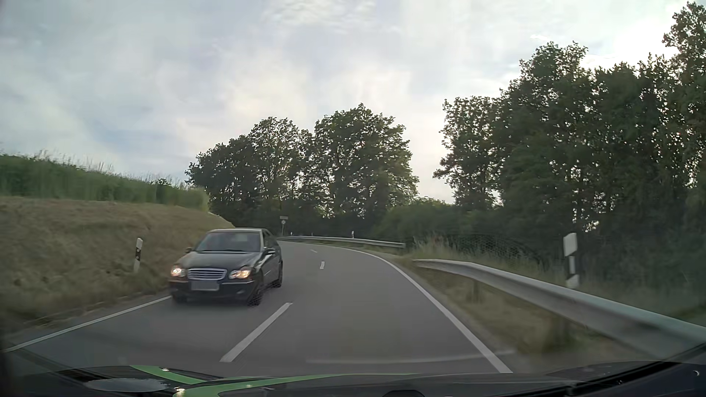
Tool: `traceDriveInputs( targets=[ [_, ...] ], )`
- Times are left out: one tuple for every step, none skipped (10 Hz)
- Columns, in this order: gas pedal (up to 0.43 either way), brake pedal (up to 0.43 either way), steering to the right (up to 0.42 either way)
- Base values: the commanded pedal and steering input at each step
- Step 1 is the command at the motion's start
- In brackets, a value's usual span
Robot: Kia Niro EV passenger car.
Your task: Follow the waypoints while adhering to traffic rules and regulations
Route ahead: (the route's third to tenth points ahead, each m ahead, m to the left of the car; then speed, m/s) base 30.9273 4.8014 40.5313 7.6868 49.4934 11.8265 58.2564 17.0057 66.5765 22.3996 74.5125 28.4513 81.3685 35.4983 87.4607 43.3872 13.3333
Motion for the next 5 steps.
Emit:
traceDriveInputs(
  targets=[
    [0.189,0.000,-0.008],
    [0.189,0.000,-0.009],
    [0.189,0.000,-0.012],
    [0.189,0.000,-0.016],
    [0.189,0.000,-0.021]
  ],
)
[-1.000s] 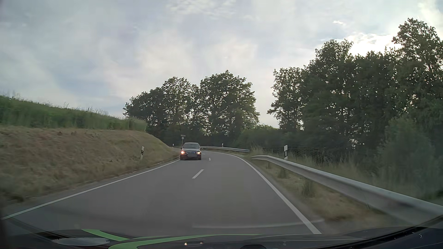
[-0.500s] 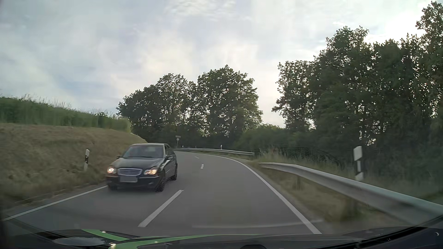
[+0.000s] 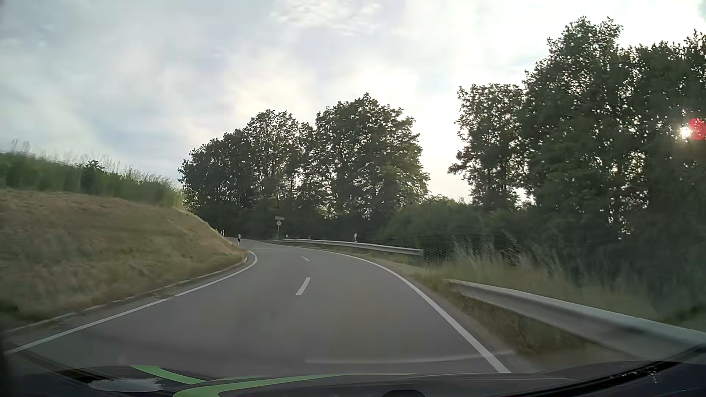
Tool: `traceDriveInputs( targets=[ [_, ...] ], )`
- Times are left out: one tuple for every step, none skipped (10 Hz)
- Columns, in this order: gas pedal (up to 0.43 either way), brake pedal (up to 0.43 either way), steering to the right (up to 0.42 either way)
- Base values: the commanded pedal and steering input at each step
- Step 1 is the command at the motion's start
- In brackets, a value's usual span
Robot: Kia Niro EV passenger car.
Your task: Follow the waypoints while adhering to traffic rules and regulations
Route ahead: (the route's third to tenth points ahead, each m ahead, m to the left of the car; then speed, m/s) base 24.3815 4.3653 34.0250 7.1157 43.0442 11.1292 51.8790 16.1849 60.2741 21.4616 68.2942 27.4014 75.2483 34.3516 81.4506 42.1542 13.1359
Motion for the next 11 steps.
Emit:
traceDriveInputs(
  targets=[
    [0.189,0.000,-0.024],
    [0.189,0.000,-0.024],
    [0.189,0.000,-0.026],
    [0.189,0.000,-0.031],
    [0.209,0.000,-0.034],
    [0.228,0.000,-0.036],
    [0.248,0.000,-0.041],
    [0.248,0.000,-0.044],
    [0.260,0.000,-0.045],
    [0.280,0.000,-0.046],
    [0.280,0.000,-0.049]
  ],
)
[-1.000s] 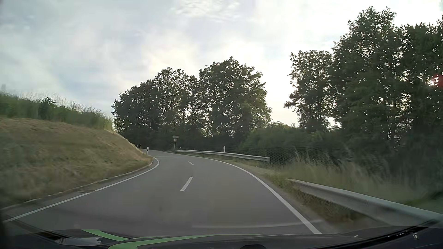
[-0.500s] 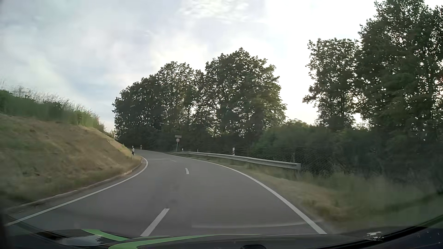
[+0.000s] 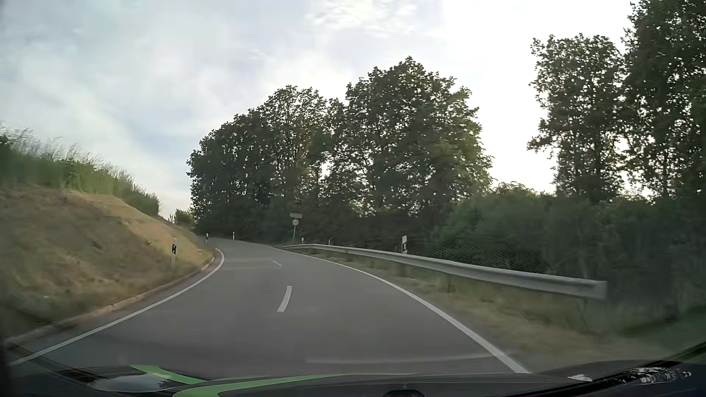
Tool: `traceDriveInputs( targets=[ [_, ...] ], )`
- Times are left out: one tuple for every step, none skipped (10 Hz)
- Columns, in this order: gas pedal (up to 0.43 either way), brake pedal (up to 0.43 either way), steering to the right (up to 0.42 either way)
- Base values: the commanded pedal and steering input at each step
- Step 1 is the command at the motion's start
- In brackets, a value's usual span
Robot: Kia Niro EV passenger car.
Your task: Follow the waypoints while adhering to traffic rules and regulations
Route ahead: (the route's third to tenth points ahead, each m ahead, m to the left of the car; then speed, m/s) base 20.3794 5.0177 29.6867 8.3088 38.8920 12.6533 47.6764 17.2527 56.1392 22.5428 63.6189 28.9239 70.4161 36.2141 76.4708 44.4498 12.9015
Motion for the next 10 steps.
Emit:
traceDriveInputs(
  targets=[
    [0.287,0.000,-0.051],
    [0.299,0.000,-0.053],
    [0.311,0.000,-0.054],
    [0.311,0.000,-0.056],
    [0.311,0.000,-0.060],
    [0.311,0.000,-0.064],
    [0.311,0.000,-0.069],
    [0.311,0.000,-0.072],
    [0.311,0.000,-0.076],
    [0.299,0.000,-0.077]
  ],
)
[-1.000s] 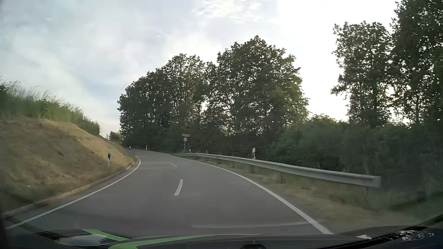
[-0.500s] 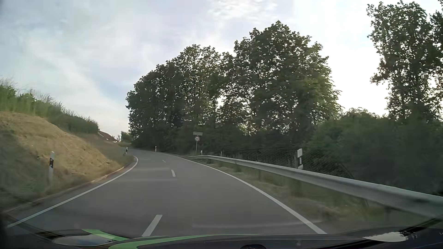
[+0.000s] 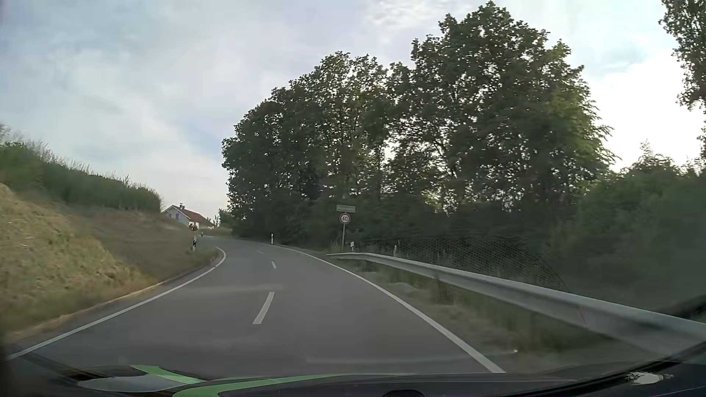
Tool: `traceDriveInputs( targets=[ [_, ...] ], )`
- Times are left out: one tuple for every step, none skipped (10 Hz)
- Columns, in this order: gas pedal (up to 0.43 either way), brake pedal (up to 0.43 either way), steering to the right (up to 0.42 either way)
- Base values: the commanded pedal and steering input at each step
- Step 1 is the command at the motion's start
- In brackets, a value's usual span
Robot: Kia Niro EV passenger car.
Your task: Follow the waypoints while adhering to traffic rules and regulations
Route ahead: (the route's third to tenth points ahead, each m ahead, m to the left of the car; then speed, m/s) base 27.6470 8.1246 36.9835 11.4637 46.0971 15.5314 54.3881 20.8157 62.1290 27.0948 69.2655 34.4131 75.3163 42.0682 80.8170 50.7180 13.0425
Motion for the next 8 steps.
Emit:
traceDriveInputs(
  targets=[
    [0.287,0.000,-0.078],
    [0.240,0.000,-0.075],
    [0.240,0.000,-0.070],
    [0.240,0.000,-0.067],
    [0.240,0.000,-0.065],
    [0.240,0.000,-0.063],
    [0.240,0.000,-0.060],
    [0.240,0.000,-0.058]
  ],
)
